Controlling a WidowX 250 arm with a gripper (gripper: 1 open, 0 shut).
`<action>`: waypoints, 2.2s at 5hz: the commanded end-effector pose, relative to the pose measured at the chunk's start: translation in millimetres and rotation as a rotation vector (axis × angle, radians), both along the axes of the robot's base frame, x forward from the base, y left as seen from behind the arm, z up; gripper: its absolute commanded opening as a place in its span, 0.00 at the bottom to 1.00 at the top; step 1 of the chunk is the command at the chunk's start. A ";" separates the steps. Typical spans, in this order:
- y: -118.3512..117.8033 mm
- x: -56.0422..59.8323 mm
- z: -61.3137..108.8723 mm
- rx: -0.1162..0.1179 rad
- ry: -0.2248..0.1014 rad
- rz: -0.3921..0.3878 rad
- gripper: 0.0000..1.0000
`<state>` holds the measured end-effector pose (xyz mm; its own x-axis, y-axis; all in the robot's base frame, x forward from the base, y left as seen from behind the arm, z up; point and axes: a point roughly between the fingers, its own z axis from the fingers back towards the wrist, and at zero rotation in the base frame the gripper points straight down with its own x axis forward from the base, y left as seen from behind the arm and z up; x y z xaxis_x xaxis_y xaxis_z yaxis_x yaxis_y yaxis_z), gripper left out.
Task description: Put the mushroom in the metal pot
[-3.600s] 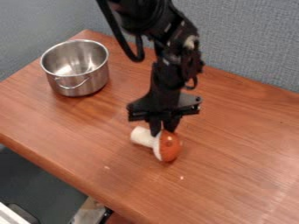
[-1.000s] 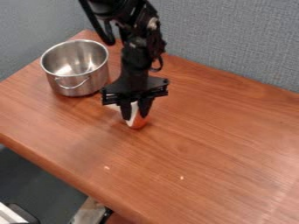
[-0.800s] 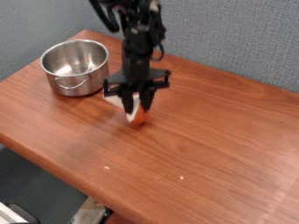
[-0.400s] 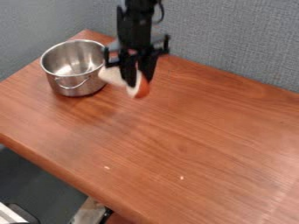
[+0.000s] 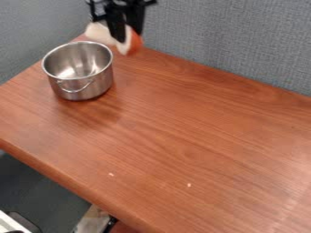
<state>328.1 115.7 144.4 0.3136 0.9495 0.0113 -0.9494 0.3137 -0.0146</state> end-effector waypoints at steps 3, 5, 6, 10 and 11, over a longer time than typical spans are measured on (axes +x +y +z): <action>80.1 8.7 0.7 0.138 -0.054 -0.034 0.00; 62.1 19.2 -15.3 0.179 -0.094 -0.202 0.00; 64.4 29.5 -33.0 0.195 -0.114 -0.164 0.00; 87.1 48.7 -58.3 0.203 -0.108 -0.043 0.00; 115.0 53.4 -58.7 0.186 -0.116 -0.035 0.00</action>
